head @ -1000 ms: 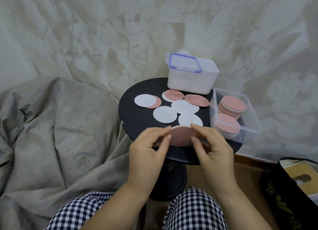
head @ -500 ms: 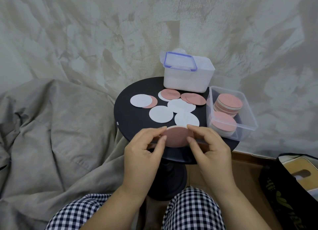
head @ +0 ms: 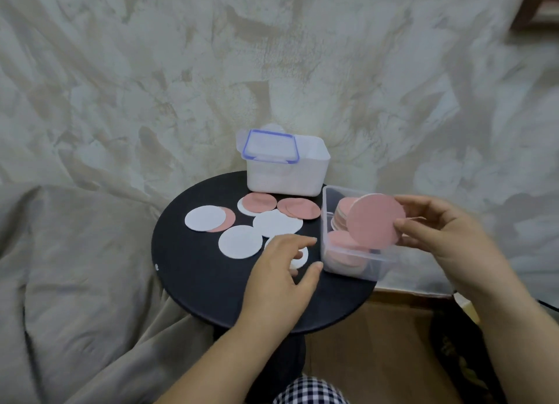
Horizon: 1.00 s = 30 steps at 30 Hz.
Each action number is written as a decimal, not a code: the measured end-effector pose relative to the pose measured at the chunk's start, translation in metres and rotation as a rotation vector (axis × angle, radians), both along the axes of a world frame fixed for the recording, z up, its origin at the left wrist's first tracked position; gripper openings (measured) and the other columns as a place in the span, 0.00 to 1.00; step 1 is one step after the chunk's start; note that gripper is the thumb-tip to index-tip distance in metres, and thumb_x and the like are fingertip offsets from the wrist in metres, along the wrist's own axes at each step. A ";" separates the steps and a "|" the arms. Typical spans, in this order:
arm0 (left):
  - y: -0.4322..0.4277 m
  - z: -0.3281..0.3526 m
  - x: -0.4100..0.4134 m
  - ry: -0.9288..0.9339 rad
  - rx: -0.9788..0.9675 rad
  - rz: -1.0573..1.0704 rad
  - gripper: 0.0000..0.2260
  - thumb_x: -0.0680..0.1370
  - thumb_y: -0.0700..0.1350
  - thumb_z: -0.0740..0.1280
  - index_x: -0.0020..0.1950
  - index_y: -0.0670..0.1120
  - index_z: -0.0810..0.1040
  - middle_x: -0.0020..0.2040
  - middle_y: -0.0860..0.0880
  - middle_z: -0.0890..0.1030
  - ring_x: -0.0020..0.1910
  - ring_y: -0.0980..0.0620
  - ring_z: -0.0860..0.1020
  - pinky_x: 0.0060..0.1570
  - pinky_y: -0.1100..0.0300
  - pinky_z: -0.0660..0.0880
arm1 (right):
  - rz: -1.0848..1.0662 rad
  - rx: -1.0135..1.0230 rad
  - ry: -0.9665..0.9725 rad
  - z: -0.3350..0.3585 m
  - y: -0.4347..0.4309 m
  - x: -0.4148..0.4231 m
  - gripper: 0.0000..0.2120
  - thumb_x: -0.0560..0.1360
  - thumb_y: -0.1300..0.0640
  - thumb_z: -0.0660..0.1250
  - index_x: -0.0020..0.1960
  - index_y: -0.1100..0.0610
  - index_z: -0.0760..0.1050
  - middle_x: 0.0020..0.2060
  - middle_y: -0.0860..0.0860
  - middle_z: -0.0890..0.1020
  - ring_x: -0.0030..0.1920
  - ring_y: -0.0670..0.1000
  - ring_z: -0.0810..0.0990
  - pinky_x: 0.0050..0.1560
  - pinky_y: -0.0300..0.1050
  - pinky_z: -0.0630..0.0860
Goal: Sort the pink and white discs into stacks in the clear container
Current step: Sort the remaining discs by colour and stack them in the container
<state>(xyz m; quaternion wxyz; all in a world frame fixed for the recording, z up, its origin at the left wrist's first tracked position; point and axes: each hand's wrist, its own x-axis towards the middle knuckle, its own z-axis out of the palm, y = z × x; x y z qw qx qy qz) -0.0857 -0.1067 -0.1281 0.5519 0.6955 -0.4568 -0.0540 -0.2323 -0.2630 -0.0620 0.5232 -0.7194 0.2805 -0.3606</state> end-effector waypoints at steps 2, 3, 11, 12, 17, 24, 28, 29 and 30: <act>-0.015 0.001 -0.003 0.020 0.036 -0.027 0.15 0.73 0.45 0.70 0.57 0.56 0.75 0.53 0.62 0.73 0.52 0.64 0.73 0.46 0.65 0.76 | 0.010 0.037 0.074 0.003 -0.018 -0.001 0.15 0.72 0.71 0.65 0.48 0.52 0.79 0.42 0.54 0.81 0.41 0.52 0.80 0.38 0.38 0.81; -0.021 0.002 -0.003 0.030 0.044 -0.034 0.15 0.72 0.46 0.71 0.57 0.56 0.74 0.53 0.62 0.73 0.52 0.65 0.73 0.46 0.66 0.75 | 0.032 0.052 0.124 0.005 -0.024 0.000 0.14 0.72 0.71 0.65 0.48 0.53 0.79 0.42 0.55 0.81 0.41 0.52 0.80 0.38 0.38 0.80; -0.037 -0.001 -0.002 0.027 0.004 -0.039 0.18 0.71 0.42 0.72 0.51 0.61 0.71 0.51 0.61 0.73 0.49 0.65 0.75 0.43 0.69 0.76 | 0.268 -0.058 0.542 0.022 -0.040 0.027 0.13 0.73 0.67 0.67 0.47 0.49 0.79 0.40 0.52 0.78 0.38 0.47 0.80 0.41 0.40 0.81; -0.038 -0.002 -0.002 0.024 0.002 -0.035 0.17 0.71 0.42 0.72 0.51 0.60 0.71 0.51 0.60 0.74 0.49 0.65 0.75 0.42 0.70 0.75 | 0.285 -0.092 0.587 0.023 -0.041 0.031 0.13 0.73 0.67 0.67 0.46 0.48 0.78 0.40 0.51 0.78 0.39 0.47 0.80 0.41 0.39 0.81; -0.038 -0.004 -0.003 0.022 0.015 -0.035 0.15 0.72 0.42 0.72 0.52 0.57 0.72 0.51 0.61 0.74 0.49 0.67 0.74 0.41 0.72 0.75 | 0.345 -0.173 0.682 0.022 -0.043 0.044 0.13 0.74 0.67 0.65 0.51 0.51 0.79 0.49 0.57 0.79 0.41 0.47 0.79 0.37 0.34 0.79; -0.038 -0.004 -0.003 0.012 0.029 -0.032 0.15 0.72 0.44 0.72 0.55 0.55 0.73 0.50 0.62 0.73 0.48 0.65 0.74 0.40 0.74 0.73 | 0.362 -0.284 0.767 0.014 -0.043 0.050 0.15 0.73 0.68 0.65 0.55 0.55 0.80 0.47 0.52 0.82 0.37 0.43 0.78 0.36 0.32 0.77; -0.038 -0.004 -0.003 0.012 0.040 -0.033 0.15 0.72 0.44 0.72 0.56 0.54 0.74 0.50 0.62 0.73 0.49 0.66 0.74 0.41 0.72 0.75 | 0.351 -0.347 0.798 0.011 -0.043 0.054 0.14 0.73 0.66 0.65 0.56 0.54 0.79 0.47 0.53 0.82 0.34 0.43 0.77 0.34 0.31 0.75; -0.038 -0.003 -0.004 0.011 0.042 -0.032 0.15 0.72 0.44 0.72 0.56 0.54 0.74 0.50 0.63 0.73 0.49 0.66 0.74 0.41 0.71 0.75 | 0.349 -0.355 0.799 0.010 -0.043 0.054 0.14 0.73 0.66 0.65 0.55 0.54 0.79 0.46 0.52 0.82 0.34 0.43 0.76 0.34 0.31 0.75; -0.038 -0.003 -0.004 0.009 0.042 -0.031 0.15 0.72 0.44 0.72 0.56 0.54 0.74 0.50 0.63 0.73 0.49 0.66 0.74 0.41 0.71 0.75 | 0.346 -0.360 0.799 0.009 -0.043 0.055 0.13 0.73 0.66 0.65 0.55 0.54 0.79 0.44 0.51 0.81 0.34 0.44 0.76 0.34 0.31 0.75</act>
